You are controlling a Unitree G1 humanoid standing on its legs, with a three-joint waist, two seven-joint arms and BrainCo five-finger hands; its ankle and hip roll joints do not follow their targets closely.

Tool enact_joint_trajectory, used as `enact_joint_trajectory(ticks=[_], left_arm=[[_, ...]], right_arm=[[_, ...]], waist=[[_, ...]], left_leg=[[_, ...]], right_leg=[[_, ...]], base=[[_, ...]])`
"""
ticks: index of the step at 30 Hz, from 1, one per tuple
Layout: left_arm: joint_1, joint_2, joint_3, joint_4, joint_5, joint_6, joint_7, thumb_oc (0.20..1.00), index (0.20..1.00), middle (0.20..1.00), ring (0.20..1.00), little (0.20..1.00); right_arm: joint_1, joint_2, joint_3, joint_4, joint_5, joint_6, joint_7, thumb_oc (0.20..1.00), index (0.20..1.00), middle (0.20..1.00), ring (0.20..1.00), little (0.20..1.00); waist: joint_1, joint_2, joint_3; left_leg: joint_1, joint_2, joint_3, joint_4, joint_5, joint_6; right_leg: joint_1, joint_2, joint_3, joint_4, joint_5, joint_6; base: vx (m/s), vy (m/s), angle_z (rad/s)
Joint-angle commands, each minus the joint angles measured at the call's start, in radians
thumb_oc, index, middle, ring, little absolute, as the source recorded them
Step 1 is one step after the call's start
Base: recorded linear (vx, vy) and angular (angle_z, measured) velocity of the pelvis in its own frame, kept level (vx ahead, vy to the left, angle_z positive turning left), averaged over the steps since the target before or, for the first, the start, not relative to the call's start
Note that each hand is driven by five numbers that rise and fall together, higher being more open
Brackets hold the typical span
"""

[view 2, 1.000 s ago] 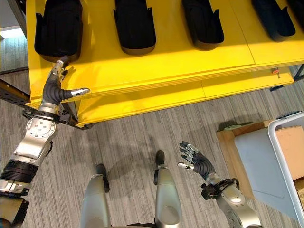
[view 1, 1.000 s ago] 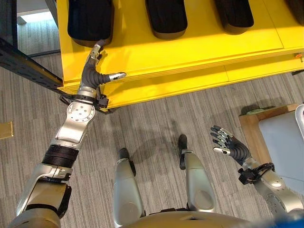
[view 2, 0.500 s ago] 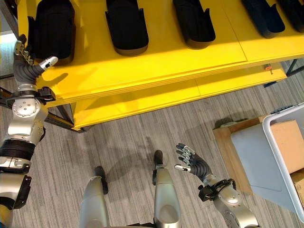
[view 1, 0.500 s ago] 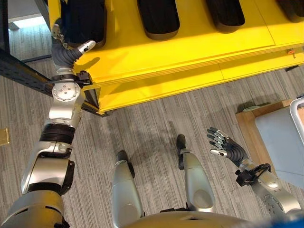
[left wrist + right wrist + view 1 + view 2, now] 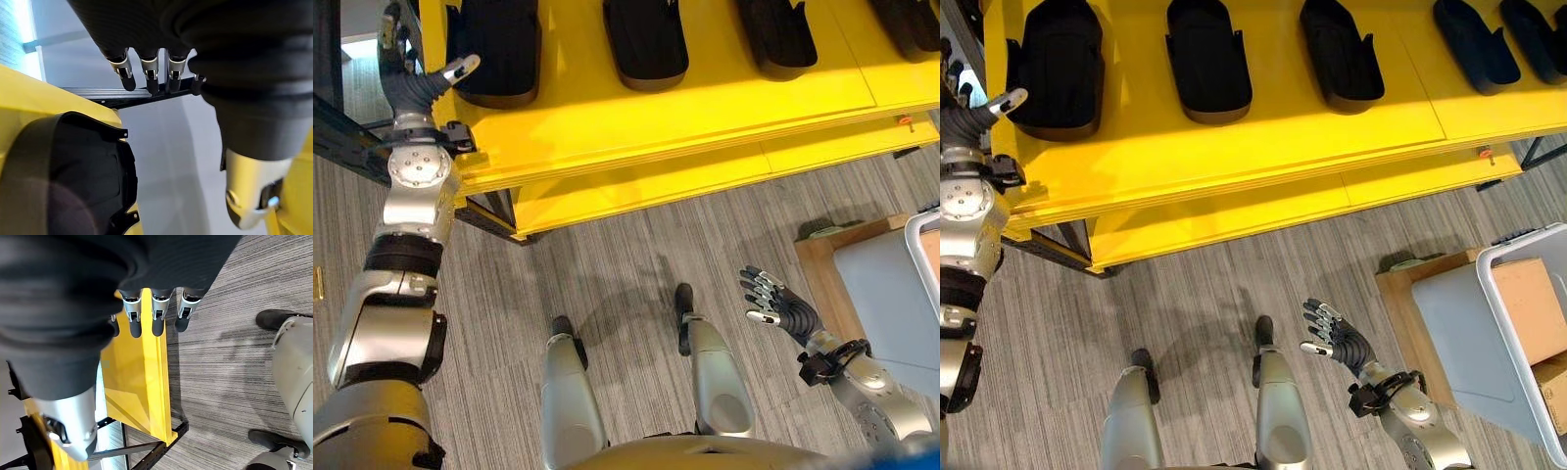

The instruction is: Move parts from the plastic box to the shelf.

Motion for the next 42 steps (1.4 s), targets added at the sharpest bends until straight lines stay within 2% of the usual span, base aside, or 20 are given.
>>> enact_joint_trajectory(ticks=[1,15,23,42], left_arm=[[-0.028,0.053,0.010,0.043,-0.009,-0.032,-0.002,1.000,1.000,1.000,1.000,1.000],[-0.136,0.086,-0.072,0.184,-0.024,-0.001,-0.026,1.000,1.000,1.000,1.000,1.000],[-0.146,0.089,-0.075,0.217,-0.044,0.006,-0.037,1.000,1.000,1.000,1.000,1.000],[-0.164,0.035,-0.116,0.232,-0.010,0.029,-0.055,1.000,1.000,1.000,1.000,1.000]], right_arm=[[0.009,-0.041,-0.017,-0.013,0.024,-0.036,0.008,1.000,1.000,1.000,1.000,1.000],[0.013,-0.050,-0.007,-0.013,0.048,-0.033,0.014,1.000,1.000,1.000,1.000,1.000],[0.017,-0.050,0.000,-0.011,0.061,-0.028,0.021,1.000,1.000,1.000,1.000,1.000],[0.049,-0.074,-0.014,-0.014,0.064,-0.026,0.028,1.000,1.000,1.000,1.000,1.000]], waist=[[0.003,0.010,-0.041],[-0.007,-0.010,-0.027],[-0.006,-0.024,-0.018],[-0.016,-0.026,-0.017]], left_leg=[[-0.041,0.027,-0.046,-0.056,0.084,-0.016],[-0.110,0.021,-0.049,-0.001,0.060,-0.004],[-0.136,0.023,-0.049,0.024,0.048,0.000],[-0.166,0.019,-0.036,0.066,0.026,0.009]], right_leg=[[0.064,-0.038,0.025,0.058,-0.079,0.020],[0.028,-0.045,0.030,0.043,-0.055,0.029],[0.013,-0.043,0.035,0.036,-0.045,0.032],[-0.034,-0.049,0.056,0.050,-0.032,0.033]], base=[[0.10,0.017,-0.07],[0.00,0.018,-0.01],[0.00,0.000,0.00],[-0.01,0.013,-0.03]])
